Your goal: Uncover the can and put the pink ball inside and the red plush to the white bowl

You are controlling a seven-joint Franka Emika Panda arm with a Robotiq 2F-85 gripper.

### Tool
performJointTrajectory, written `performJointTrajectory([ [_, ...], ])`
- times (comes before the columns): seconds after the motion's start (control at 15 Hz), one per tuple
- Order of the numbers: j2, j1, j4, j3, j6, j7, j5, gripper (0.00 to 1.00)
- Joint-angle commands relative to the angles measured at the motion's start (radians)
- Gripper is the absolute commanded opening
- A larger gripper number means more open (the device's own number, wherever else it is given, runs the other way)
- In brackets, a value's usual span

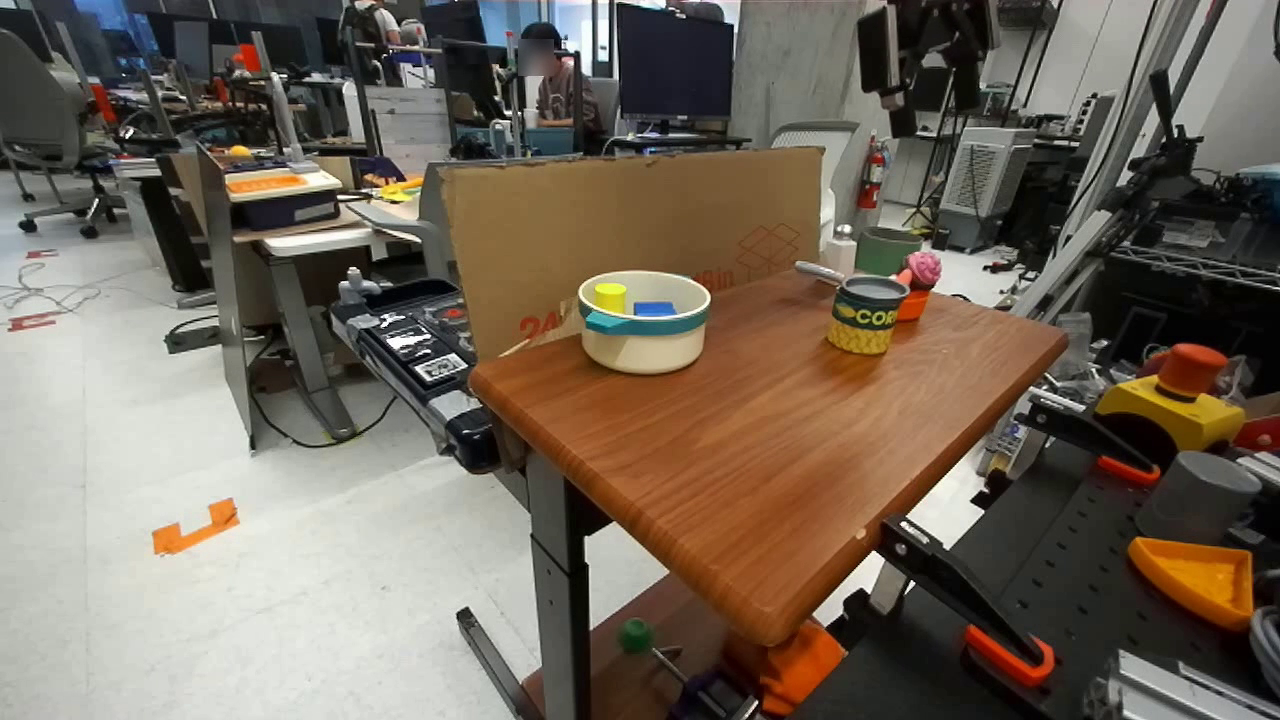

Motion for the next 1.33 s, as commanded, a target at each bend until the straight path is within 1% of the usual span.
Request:
performJointTrajectory([
  [0.0, -0.052, 0.000, -0.088, 0.016, 0.043, -0.022, -0.025, 1.00],
  [0.13, -0.058, 0.002, -0.117, 0.020, 0.060, -0.011, -0.025, 1.00],
  [0.27, -0.062, 0.009, -0.140, 0.018, 0.084, 0.052, -0.051, 1.00],
  [0.33, -0.069, 0.004, -0.158, 0.017, 0.135, 0.106, -0.016, 1.00],
  [0.4, -0.070, 0.005, -0.166, 0.015, 0.156, 0.131, -0.021, 1.00],
  [0.53, -0.071, 0.001, -0.187, 0.011, 0.230, 0.207, 0.003, 1.00],
  [0.67, -0.067, 0.002, -0.206, 0.006, 0.301, 0.285, 0.004, 1.00],
  [0.8, -0.058, 0.006, -0.217, 0.001, 0.334, 0.346, -0.005, 1.00],
  [0.93, -0.046, 0.004, -0.208, 0.004, 0.289, 0.355, 0.028, 1.00],
  [1.0, -0.040, -0.003, -0.202, 0.008, 0.263, 0.330, 0.062, 1.00],
  [1.13, -0.033, -0.012, -0.203, 0.011, 0.251, 0.295, 0.127, 1.00],
  [1.27, -0.027, -0.013, -0.200, 0.008, 0.241, 0.295, 0.162, 1.00],
])
